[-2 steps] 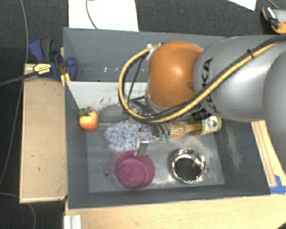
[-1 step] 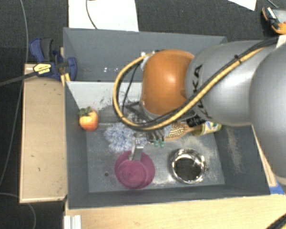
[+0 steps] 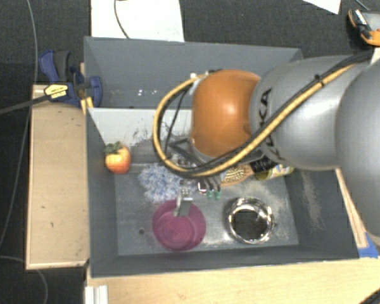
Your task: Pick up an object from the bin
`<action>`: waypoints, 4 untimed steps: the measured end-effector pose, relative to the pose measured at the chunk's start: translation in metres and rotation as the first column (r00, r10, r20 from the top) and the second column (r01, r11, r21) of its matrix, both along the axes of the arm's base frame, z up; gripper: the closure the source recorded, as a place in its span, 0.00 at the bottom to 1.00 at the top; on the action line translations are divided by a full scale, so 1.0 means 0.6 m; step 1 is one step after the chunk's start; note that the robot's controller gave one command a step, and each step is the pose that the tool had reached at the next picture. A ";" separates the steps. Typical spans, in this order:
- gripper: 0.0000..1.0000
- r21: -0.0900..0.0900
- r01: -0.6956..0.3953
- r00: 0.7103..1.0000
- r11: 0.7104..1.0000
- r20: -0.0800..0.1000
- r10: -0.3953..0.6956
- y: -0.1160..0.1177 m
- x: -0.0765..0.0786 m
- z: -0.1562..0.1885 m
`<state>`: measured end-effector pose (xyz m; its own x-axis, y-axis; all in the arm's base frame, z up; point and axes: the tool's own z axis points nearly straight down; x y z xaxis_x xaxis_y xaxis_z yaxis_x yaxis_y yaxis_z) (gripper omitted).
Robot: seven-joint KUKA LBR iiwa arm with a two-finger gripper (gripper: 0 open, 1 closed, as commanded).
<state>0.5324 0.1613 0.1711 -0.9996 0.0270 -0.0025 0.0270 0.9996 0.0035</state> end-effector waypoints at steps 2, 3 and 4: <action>0.00 0.003 -0.024 1.000 1.000 0.008 0.024 -0.005 0.015 -0.133; 0.00 0.003 -0.010 1.000 1.000 0.010 0.010 -0.005 0.014 -0.119; 0.00 0.010 0.167 0.986 0.986 0.014 -0.167 -0.005 -0.023 -0.167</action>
Offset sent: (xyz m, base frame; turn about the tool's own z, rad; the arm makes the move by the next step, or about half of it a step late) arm 0.0043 -0.0026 -0.0592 0.0320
